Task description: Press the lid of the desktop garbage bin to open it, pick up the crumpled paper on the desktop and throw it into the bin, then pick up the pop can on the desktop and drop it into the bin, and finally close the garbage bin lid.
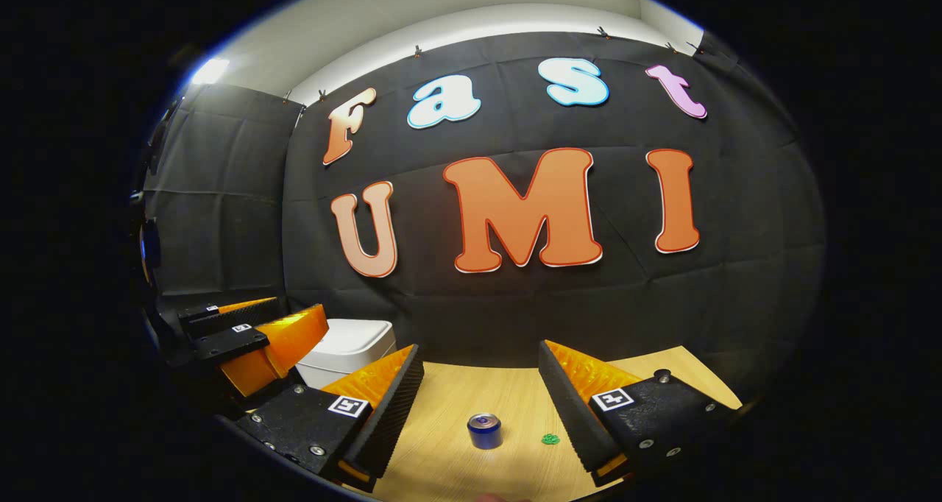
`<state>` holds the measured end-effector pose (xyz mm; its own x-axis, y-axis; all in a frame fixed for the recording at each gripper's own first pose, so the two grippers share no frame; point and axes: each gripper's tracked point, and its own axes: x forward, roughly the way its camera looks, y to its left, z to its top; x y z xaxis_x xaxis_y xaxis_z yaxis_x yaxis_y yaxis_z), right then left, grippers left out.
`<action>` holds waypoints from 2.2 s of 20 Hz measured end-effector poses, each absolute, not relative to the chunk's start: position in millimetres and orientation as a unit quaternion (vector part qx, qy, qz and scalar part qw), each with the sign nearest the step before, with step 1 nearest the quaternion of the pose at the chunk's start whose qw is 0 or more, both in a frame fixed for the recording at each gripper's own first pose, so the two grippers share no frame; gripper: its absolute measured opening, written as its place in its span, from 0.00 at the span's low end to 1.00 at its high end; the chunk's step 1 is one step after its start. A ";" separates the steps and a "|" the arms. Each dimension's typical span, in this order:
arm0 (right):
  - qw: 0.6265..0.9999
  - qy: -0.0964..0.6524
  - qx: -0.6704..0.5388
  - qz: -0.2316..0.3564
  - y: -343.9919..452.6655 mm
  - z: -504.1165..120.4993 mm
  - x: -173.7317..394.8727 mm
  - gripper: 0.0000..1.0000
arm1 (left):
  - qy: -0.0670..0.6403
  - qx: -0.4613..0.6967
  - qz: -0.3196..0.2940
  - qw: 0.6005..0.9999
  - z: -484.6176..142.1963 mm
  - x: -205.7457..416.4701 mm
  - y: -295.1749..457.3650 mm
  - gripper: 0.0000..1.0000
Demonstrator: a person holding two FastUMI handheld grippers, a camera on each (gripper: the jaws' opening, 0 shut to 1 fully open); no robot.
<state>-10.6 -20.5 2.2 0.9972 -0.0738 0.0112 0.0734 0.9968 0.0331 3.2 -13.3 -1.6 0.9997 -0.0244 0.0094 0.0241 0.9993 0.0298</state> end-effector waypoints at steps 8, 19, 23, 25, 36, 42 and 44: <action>0.999 -0.002 0.014 -0.049 -26.7 -1.6 -11.5 0.94 | 0.003 0.011 -0.020 1.000 -8.4 12.7 -21.3 0.94; 0.999 -0.002 0.008 -0.045 -24.7 -3.9 -16.7 0.94 | 0.004 0.024 -0.016 1.000 -8.3 9.9 -14.8 0.94; 0.999 -0.003 0.009 -0.044 -22.6 -2.9 -16.6 0.94 | 0.005 0.030 -0.014 0.999 -6.5 8.9 -9.6 0.94; 0.999 -0.005 0.009 -0.045 -22.7 -1.8 -18.1 0.94 | 0.004 0.028 -0.013 1.000 -5.8 7.5 -7.6 0.93; 0.998 -0.007 0.001 -0.062 -31.1 0.2 -28.2 0.94 | 0.050 0.031 0.031 0.998 -24.8 53.2 87.1 0.76; 0.997 -0.016 -0.004 -0.080 -43.1 3.7 -32.9 0.94 | 0.099 0.005 0.020 0.995 -43.3 106.9 134.2 0.10; 0.996 -0.019 -0.007 -0.090 -49.5 4.7 -34.8 0.94 | 0.131 -0.011 0.020 0.991 -57.0 117.3 146.1 0.00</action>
